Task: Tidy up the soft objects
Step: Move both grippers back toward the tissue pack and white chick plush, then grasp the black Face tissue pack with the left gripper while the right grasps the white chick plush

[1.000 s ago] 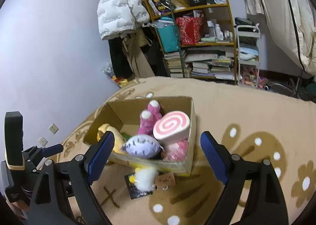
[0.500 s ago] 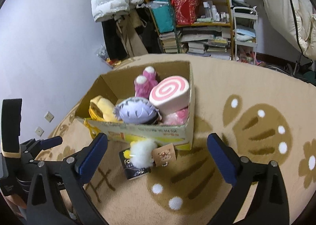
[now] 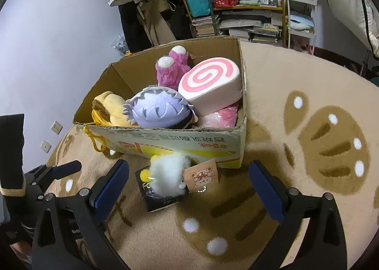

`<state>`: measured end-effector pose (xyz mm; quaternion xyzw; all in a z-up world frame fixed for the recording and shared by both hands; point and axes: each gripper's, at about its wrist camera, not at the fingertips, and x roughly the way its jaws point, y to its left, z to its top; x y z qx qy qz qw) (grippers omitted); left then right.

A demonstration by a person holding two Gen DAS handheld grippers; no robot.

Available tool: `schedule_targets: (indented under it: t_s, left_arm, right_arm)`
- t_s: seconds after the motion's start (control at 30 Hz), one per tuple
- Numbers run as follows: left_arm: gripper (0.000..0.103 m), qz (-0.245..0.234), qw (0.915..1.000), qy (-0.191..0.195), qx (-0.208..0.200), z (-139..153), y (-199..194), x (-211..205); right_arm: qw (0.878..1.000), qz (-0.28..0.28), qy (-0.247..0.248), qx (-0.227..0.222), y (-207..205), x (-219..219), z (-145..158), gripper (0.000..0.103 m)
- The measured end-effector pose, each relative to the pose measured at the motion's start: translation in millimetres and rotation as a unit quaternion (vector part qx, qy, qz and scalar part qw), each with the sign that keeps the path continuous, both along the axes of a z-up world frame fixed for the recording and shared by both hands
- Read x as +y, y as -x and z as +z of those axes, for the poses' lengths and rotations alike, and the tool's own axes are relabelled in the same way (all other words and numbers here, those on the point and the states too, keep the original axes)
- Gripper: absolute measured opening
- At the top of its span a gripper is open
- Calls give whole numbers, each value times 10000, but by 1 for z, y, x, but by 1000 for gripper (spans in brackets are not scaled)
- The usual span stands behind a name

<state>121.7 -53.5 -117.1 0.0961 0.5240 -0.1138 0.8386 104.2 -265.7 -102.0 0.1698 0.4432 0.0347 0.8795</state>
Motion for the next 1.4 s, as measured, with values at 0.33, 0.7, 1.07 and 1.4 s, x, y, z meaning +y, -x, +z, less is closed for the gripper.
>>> schedule_targets:
  t_s: [0.33,0.7,1.07,1.4]
  left_arm:
    - [94,-94,9998,-12,155,-20,-11,-9]
    - [94,-224,9995,-29,207,-37,-19,-20]
    - [94,-276,9991,128,290,-44,-23,-26]
    - [94,-359,9983,226,396,-49,-20,-42]
  right_arm:
    - [9990,-34,-351,285,-17,-3,-24,103]
    - [9961,-149,-621,615,-26,-11,-46,103]
    - [9927,-215,-626,1009,-30,-4,-65,101]
    - [9904,-200,-758,1135,-25,1,-67,80]
